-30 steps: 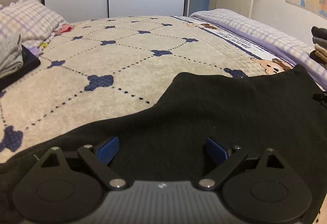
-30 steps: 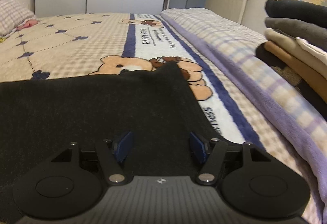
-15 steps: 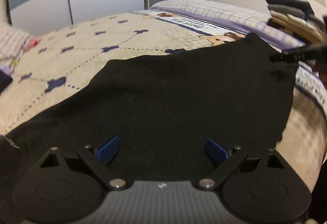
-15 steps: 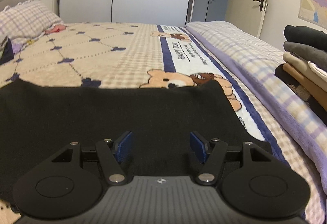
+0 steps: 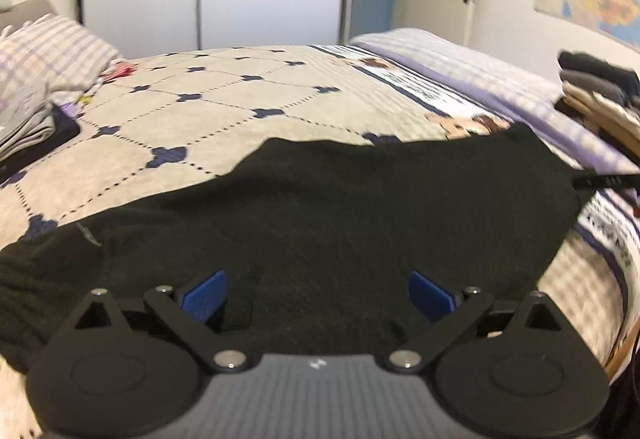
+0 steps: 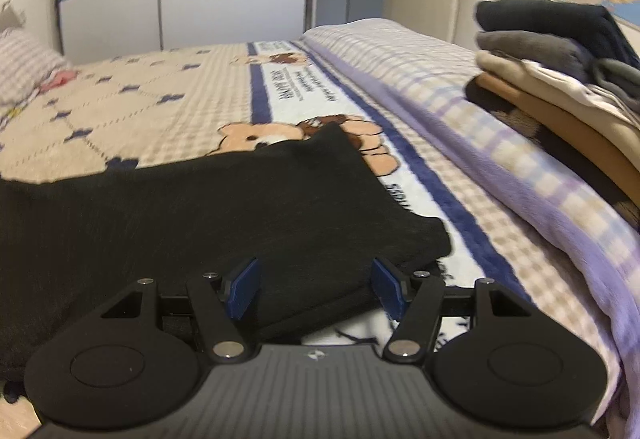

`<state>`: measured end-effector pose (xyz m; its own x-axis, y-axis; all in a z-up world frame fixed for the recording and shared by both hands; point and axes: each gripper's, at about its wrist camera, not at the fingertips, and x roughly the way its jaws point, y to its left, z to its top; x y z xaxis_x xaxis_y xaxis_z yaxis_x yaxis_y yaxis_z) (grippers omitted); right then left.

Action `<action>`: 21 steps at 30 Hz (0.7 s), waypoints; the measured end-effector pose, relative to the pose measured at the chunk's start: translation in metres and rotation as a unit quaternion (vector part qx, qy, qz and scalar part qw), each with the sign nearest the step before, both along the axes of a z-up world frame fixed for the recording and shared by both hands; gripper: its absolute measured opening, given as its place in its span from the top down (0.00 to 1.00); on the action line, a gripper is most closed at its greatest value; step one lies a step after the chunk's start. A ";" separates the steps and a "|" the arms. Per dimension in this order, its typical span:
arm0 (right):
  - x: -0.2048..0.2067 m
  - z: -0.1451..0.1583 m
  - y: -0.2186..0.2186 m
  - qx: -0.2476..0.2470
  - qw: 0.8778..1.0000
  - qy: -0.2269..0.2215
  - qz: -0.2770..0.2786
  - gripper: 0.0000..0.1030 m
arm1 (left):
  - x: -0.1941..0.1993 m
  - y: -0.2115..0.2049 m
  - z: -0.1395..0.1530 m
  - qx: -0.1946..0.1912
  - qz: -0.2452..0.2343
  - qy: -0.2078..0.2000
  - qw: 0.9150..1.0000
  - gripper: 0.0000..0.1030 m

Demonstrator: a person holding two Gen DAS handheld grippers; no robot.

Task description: Fold clothes

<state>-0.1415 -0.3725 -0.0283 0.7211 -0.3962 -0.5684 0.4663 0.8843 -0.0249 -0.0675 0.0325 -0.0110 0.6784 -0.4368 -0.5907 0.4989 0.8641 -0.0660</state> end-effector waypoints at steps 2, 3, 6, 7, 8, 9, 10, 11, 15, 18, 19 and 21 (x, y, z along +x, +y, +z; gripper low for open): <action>-0.008 0.002 -0.007 0.011 1.000 -0.007 -0.014 0.38 | -0.003 0.002 0.002 -0.016 0.016 0.004 1.000 0.02; -0.011 0.002 -0.011 0.017 1.000 -0.010 -0.022 0.38 | -0.004 0.003 0.002 -0.026 0.021 0.005 0.999 0.01; -0.021 0.001 -0.024 0.039 0.998 -0.020 -0.051 0.38 | -0.006 0.005 -0.001 -0.050 0.031 0.005 0.998 0.00; -0.024 0.000 -0.028 0.046 0.997 -0.023 -0.060 0.38 | -0.006 0.005 -0.002 -0.055 0.032 0.004 0.998 0.00; -0.027 -0.002 -0.031 0.053 0.996 -0.025 -0.067 0.38 | -0.005 0.005 -0.004 -0.058 0.032 0.002 0.998 0.00; -0.029 -0.003 -0.034 0.059 0.995 -0.025 -0.072 0.38 | -0.005 0.004 -0.005 -0.062 0.033 0.001 0.998 0.00; -0.032 -0.004 -0.037 0.065 0.995 -0.026 -0.076 0.38 | -0.004 0.004 -0.006 -0.065 0.032 0.000 0.997 0.00; -0.034 -0.006 -0.039 0.071 0.994 -0.029 -0.081 0.38 | -0.004 0.004 -0.007 -0.069 0.032 0.000 0.997 0.00; -0.039 -0.012 -0.051 0.110 0.988 -0.043 -0.095 0.38 | 0.001 0.002 -0.012 -0.078 0.034 0.001 0.996 0.00; -0.039 -0.018 -0.058 0.145 0.983 -0.055 -0.096 0.38 | 0.004 -0.002 -0.015 -0.078 0.036 0.000 0.996 0.00; -0.038 -0.020 -0.060 0.156 0.981 -0.060 -0.097 0.38 | 0.005 -0.004 -0.016 -0.075 0.036 0.002 0.997 0.00; -0.037 -0.024 -0.064 0.182 0.975 -0.072 -0.105 0.38 | 0.006 -0.008 -0.018 -0.069 0.035 0.005 0.997 0.00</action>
